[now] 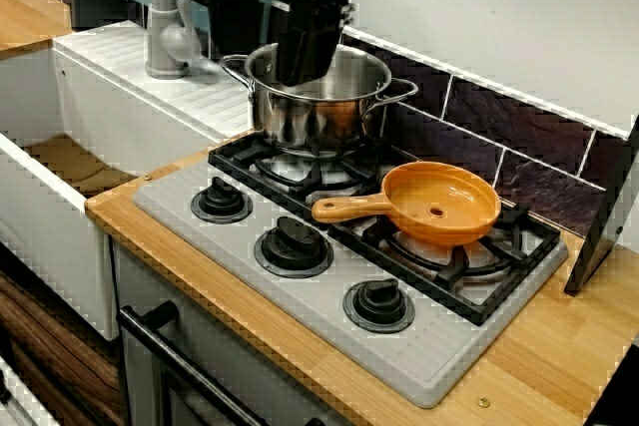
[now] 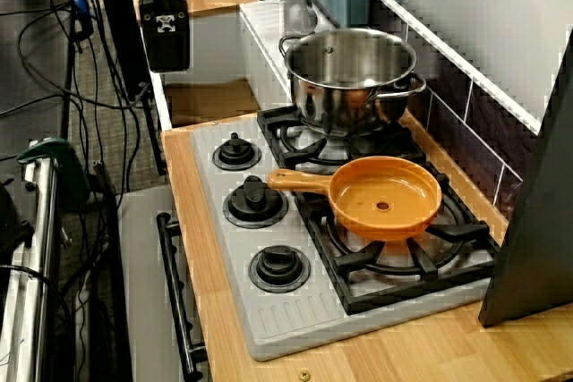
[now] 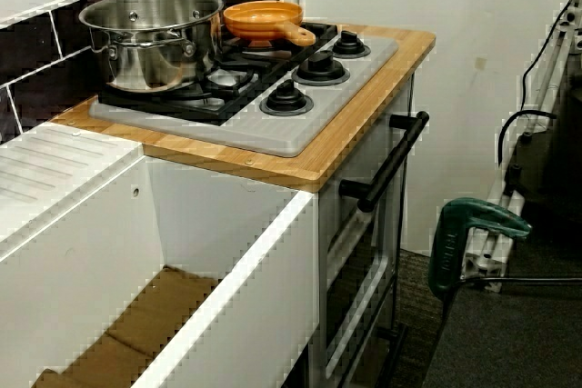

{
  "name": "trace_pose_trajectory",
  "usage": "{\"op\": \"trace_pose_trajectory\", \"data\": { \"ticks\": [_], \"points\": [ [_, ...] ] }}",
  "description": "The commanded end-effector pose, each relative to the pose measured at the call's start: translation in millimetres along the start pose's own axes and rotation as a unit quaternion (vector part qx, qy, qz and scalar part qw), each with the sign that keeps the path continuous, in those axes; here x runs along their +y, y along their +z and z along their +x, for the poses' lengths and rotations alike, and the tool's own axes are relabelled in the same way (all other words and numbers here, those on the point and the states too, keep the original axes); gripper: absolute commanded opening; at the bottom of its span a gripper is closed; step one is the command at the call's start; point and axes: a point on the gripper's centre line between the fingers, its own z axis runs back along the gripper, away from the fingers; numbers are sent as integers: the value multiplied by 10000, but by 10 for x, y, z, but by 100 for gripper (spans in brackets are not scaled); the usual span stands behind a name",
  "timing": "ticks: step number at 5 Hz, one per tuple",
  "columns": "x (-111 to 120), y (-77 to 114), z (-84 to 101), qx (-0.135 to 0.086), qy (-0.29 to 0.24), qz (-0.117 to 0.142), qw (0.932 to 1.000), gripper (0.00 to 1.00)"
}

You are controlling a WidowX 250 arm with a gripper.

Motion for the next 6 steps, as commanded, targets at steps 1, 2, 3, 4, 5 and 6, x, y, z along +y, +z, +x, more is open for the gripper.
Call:
{"op": "trace_pose_trajectory", "data": {
  "ticks": [1, 2, 3, 4, 5, 6],
  "points": [
    [-18, 114, 101, -229, -14, -338, 9992, 0],
    [-30, 120, 107, -248, -33, -332, 9991, 0],
    [-47, 124, 131, -181, 12, -93, 9998, 22],
    [-102, 110, 227, -151, 75, -79, 9998, 100],
    [-175, 98, 371, -183, -6, -60, 9998, 100],
    [-218, 46, 489, -190, -33, -36, 9998, 100]
  ]
}}
